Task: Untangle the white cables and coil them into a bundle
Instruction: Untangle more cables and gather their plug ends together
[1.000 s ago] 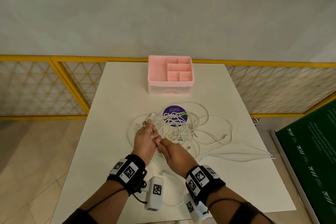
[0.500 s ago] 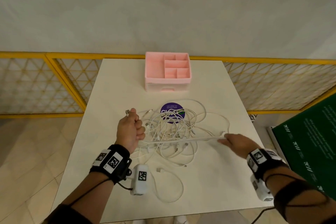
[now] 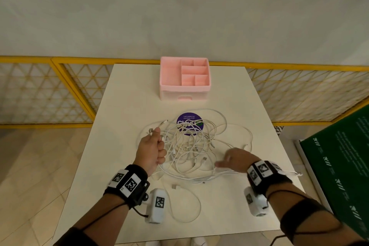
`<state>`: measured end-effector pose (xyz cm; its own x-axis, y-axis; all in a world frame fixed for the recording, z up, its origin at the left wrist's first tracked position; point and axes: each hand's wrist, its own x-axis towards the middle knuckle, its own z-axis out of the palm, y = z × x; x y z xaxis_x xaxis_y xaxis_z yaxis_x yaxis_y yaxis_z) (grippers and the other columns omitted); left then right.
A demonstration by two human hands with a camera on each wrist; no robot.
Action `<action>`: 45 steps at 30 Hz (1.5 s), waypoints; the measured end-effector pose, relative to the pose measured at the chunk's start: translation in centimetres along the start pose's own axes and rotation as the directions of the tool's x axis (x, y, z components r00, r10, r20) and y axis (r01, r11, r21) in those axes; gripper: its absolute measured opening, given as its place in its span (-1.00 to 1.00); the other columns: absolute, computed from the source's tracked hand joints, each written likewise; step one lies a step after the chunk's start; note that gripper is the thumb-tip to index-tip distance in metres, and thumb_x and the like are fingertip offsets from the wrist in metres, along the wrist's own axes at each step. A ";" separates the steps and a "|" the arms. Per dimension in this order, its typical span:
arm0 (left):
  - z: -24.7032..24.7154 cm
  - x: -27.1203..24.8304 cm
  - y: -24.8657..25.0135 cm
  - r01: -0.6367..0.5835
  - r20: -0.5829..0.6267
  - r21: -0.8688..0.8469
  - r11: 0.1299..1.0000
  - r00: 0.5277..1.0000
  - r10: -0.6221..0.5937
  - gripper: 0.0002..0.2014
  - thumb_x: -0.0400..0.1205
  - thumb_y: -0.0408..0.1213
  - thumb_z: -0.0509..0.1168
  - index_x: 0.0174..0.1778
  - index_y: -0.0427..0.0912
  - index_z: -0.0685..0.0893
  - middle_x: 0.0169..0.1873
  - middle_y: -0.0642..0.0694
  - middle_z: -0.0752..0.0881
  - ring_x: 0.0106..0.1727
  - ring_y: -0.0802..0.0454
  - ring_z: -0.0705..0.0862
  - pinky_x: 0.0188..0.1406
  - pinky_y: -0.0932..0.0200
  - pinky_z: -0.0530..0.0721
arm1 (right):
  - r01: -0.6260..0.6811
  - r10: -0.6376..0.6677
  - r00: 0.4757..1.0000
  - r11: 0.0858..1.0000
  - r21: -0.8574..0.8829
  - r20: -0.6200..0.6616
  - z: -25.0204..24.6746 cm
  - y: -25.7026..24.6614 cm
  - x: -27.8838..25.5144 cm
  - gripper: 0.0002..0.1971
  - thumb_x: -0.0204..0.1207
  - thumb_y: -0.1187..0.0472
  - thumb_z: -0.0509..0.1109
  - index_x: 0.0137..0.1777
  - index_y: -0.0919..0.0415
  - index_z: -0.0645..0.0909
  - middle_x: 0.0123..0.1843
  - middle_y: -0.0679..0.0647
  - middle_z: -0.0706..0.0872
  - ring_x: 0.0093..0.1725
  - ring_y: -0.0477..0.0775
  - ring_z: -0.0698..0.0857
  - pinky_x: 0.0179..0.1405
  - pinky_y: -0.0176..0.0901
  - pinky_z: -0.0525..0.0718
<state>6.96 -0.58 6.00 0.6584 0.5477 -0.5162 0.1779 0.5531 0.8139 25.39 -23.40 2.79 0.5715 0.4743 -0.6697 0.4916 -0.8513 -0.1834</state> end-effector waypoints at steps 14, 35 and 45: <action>-1.0 -1.3 0.7 -0.043 0.082 0.003 0.999 0.996 0.042 -0.64 0.81 -0.05 0.14 -0.32 0.01 0.37 -0.53 0.05 0.20 -0.58 0.15 0.11 -0.65 0.35 0.08 | -0.135 0.188 0.969 0.945 0.297 -0.161 4.8 -8.6 2.0 -0.61 0.56 0.11 0.42 0.30 0.33 0.61 0.31 0.25 0.71 0.32 0.26 0.68 0.18 -0.09 0.64; 2.3 -1.2 4.5 -0.215 0.067 -0.200 0.956 0.970 0.232 -0.71 0.81 -0.34 0.13 -0.27 -0.12 0.41 -0.53 0.00 0.32 -0.58 0.11 0.28 -0.61 0.25 0.32 | 0.415 -0.130 0.767 0.847 0.331 -0.629 -9.0 -13.3 -3.7 -0.91 0.57 0.23 0.32 -0.11 0.12 0.65 -0.27 0.01 0.75 -0.29 0.04 0.73 -0.19 -0.09 0.73; 1.6 -1.7 5.2 -0.234 0.083 -0.169 0.957 0.965 0.251 -0.75 0.83 -0.34 0.07 -0.18 -0.17 0.47 -0.56 -0.01 0.35 -0.59 0.11 0.29 -0.60 0.25 0.33 | 0.005 -0.025 0.687 1.000 -0.030 -0.726 -10.3 -10.4 -4.3 -0.80 0.66 0.36 0.16 0.17 0.26 0.58 0.05 0.26 0.77 0.01 0.33 0.76 -0.19 -0.02 0.58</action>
<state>7.93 0.37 11.53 0.7403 0.6149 -0.2718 -0.1074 0.5072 0.8551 24.62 -14.23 14.99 0.8574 0.5102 0.0670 0.5138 -0.8418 -0.1654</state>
